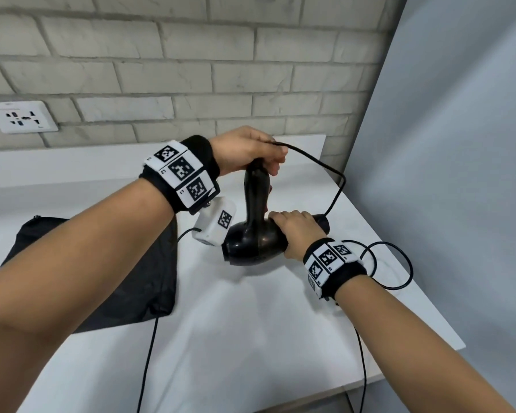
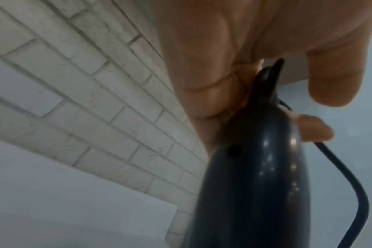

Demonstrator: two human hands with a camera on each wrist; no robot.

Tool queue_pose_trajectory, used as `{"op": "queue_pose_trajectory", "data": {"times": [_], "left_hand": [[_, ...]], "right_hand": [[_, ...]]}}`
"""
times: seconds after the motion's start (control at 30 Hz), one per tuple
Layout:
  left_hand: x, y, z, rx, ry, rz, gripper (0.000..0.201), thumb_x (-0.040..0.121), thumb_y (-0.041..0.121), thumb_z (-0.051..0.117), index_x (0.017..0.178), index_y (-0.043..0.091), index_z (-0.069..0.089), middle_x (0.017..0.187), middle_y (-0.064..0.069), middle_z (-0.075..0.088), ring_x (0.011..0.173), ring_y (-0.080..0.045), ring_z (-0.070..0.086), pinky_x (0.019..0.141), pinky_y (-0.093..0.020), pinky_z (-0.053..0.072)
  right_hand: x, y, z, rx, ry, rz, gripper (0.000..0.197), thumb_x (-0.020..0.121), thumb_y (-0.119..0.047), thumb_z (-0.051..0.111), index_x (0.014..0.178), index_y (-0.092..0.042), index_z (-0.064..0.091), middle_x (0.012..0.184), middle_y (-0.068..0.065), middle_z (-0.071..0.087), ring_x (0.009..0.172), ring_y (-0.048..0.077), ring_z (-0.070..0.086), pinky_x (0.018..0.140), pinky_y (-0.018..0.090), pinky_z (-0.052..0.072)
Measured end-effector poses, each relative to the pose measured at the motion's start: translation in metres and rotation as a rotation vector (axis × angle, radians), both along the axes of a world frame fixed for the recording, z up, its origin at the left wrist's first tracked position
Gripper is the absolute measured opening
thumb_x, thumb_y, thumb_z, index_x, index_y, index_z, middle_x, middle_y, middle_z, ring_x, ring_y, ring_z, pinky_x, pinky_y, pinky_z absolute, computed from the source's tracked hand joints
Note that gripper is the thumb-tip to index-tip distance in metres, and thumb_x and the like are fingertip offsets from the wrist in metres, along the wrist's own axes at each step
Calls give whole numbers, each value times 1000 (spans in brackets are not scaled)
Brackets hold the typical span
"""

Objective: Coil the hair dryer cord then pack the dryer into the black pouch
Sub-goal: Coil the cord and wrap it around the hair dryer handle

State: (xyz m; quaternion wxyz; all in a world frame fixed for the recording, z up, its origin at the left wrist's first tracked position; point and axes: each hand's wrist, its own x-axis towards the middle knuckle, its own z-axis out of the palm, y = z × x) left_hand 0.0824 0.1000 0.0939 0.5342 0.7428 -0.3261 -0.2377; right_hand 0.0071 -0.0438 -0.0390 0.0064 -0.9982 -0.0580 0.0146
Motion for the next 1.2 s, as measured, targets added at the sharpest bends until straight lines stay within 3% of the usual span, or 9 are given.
{"op": "queue_pose_trajectory", "data": {"times": [0.23, 0.37, 0.57, 0.7, 0.8, 0.97, 1.03, 1.1, 1.2], "left_hand": [[-6, -23, 23, 168, -128, 3, 30, 91, 23, 56, 63, 14, 57, 41, 9, 48, 49, -6, 58, 63, -22, 44], [-10, -32, 37, 216, -161, -28, 26, 87, 20, 61, 63, 11, 55, 36, 12, 35, 38, -6, 38, 71, -31, 54], [-9, -35, 40, 65, -55, 55, 28, 91, 19, 55, 64, 12, 49, 36, 12, 25, 31, -5, 20, 39, -16, 25], [-2, -29, 42, -60, -6, 115, 26, 95, 22, 49, 71, 13, 54, 38, 12, 23, 31, -5, 18, 37, -13, 20], [-2, -24, 47, -106, 16, 98, 27, 97, 21, 44, 75, 12, 57, 39, 12, 22, 30, -5, 16, 37, -12, 18], [-4, -20, 52, -138, 121, 72, 31, 98, 21, 36, 69, 14, 47, 36, 11, 26, 28, -3, 16, 37, -15, 12], [-4, -21, 52, -134, 159, 58, 32, 97, 20, 35, 67, 14, 44, 34, 10, 27, 27, -4, 16, 38, -16, 11], [-5, -21, 52, -119, 185, 36, 33, 95, 19, 36, 64, 13, 43, 32, 9, 27, 27, -4, 17, 39, -17, 10], [-4, -19, 51, -95, 189, -47, 35, 94, 15, 35, 60, 11, 44, 28, 9, 27, 25, -4, 18, 40, -17, 9]], "right_hand": [[4, -2, 1, 50, 10, -15, 74, 67, -8, 66, 132, -19, 32, 124, 6, 52, 114, 29, 46, 101, 38, 32], [6, -3, 5, 71, -12, -29, 77, 67, -8, 66, 134, -19, 30, 128, 6, 50, 116, 29, 46, 103, 38, 32], [2, -3, 7, 168, -50, 48, 76, 69, -9, 62, 137, -18, 31, 137, 6, 41, 128, 25, 35, 106, 33, 29], [-11, -2, 25, 409, -577, 133, 54, 65, -9, 45, 118, -13, 55, 114, 11, 57, 110, 21, 43, 90, 40, 48], [-12, -9, 44, 366, -1103, -123, 45, 66, -8, 48, 111, -13, 53, 108, 16, 58, 100, 26, 43, 87, 36, 39], [2, -26, 79, 810, -918, -375, 57, 87, -22, 41, 139, -5, 27, 139, 16, 41, 129, 27, 35, 110, 31, 22], [14, -28, 88, 1117, -790, -367, 35, 95, -23, 34, 126, -9, 44, 112, 10, 58, 108, 22, 51, 103, 35, 35], [23, -31, 97, 1374, -736, -350, 28, 98, -18, 29, 85, -13, 54, 71, 4, 53, 66, 17, 53, 73, 36, 50], [31, -39, 99, 1375, -653, -375, 38, 97, -25, 31, 62, -20, 43, 54, -2, 33, 39, 4, 30, 43, 23, 32]]}}
